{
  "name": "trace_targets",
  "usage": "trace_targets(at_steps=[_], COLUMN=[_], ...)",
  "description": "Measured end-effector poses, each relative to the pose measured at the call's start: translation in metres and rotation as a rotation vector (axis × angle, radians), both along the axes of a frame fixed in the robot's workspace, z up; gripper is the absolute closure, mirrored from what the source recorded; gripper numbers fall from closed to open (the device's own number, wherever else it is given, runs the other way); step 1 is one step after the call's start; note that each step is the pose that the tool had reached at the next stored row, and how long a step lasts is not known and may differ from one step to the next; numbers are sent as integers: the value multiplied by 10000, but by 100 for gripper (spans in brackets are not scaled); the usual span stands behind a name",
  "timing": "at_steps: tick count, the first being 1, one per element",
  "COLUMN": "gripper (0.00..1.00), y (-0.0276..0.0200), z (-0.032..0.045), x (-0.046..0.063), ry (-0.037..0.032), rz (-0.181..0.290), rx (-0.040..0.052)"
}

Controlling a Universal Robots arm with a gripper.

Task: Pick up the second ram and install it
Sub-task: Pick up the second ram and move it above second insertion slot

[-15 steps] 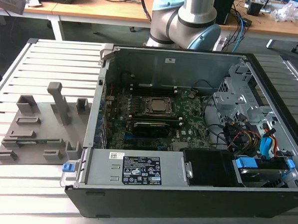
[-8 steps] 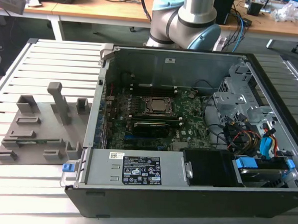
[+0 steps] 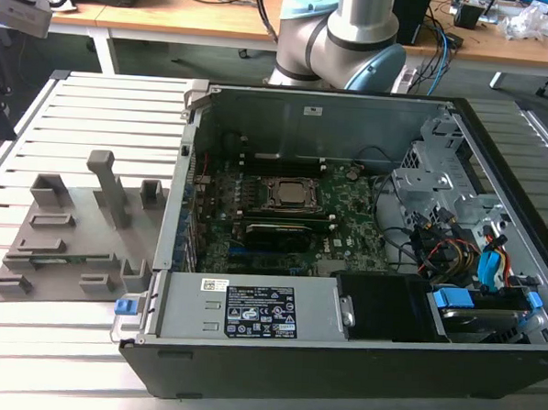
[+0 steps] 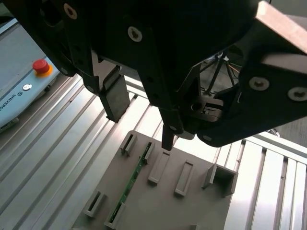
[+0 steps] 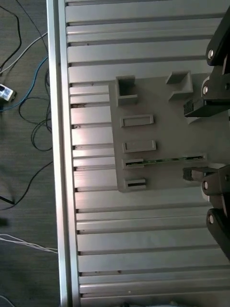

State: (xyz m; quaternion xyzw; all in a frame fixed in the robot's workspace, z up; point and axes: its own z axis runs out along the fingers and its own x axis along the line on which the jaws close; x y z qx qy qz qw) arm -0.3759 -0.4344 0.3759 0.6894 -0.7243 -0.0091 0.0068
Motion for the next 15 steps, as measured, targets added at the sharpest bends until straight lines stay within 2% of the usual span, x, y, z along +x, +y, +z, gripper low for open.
trace_targets(at_steps=[1, 6, 11, 15], gripper=[46, 46, 46, 46], y=[0, -2, -40, -65], z=[-38, -121, -187, -315], x=[0, 60, 83, 99], ry=[1, 11, 29, 50], rz=[35, 267, 313, 336], rx=[0, 1, -1, 0])
